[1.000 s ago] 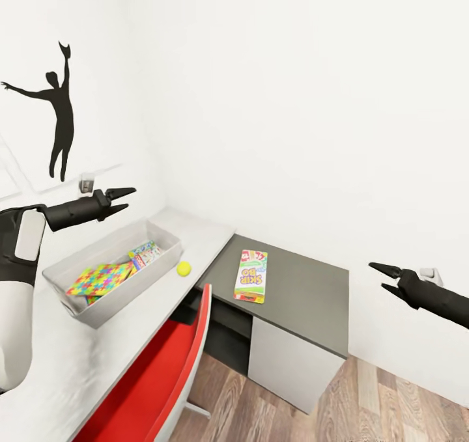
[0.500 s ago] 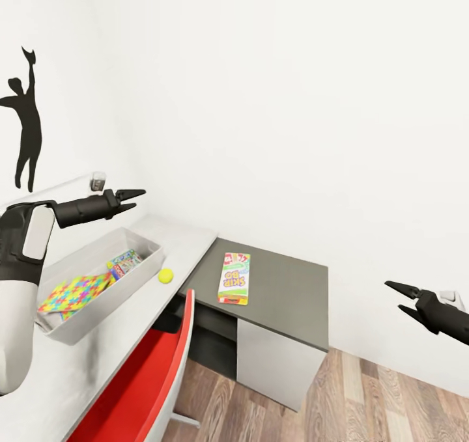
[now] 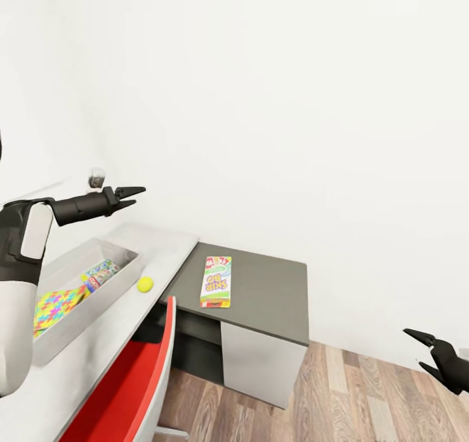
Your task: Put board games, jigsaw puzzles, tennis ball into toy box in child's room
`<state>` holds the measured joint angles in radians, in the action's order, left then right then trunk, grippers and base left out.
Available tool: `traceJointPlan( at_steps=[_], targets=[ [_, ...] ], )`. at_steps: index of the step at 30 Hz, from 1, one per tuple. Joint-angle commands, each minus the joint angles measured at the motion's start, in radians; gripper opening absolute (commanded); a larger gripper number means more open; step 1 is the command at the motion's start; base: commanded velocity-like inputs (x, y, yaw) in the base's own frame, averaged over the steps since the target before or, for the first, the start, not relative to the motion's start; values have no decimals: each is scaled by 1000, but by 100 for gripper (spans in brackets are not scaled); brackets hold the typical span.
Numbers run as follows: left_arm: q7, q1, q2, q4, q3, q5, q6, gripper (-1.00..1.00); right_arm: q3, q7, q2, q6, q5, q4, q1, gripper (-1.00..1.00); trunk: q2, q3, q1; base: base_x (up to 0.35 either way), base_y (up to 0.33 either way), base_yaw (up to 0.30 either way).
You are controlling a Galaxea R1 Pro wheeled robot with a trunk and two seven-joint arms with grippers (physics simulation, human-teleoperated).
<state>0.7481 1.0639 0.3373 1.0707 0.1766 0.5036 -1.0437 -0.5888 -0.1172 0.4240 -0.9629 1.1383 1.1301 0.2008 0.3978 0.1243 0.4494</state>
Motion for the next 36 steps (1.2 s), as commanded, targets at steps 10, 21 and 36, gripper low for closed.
traceJointPlan(
  at_steps=[10,21,36],
  targets=[
    [5,-13,-2,7,0,-6,-3,100,-3,-8,-4,23,-10,-39,0,100,2,1,1,0,0,-114],
    [7,-74,5,79,4,-8,-3,100,-5,-9,-4,94,-4,-152,0,100,2,2,1,0,0,-5],
    [7,-160,5,215,4,-14,-3,100,-18,-11,-5,149,1,-198,0,100,2,11,1,0,0,-60]
  ],
)
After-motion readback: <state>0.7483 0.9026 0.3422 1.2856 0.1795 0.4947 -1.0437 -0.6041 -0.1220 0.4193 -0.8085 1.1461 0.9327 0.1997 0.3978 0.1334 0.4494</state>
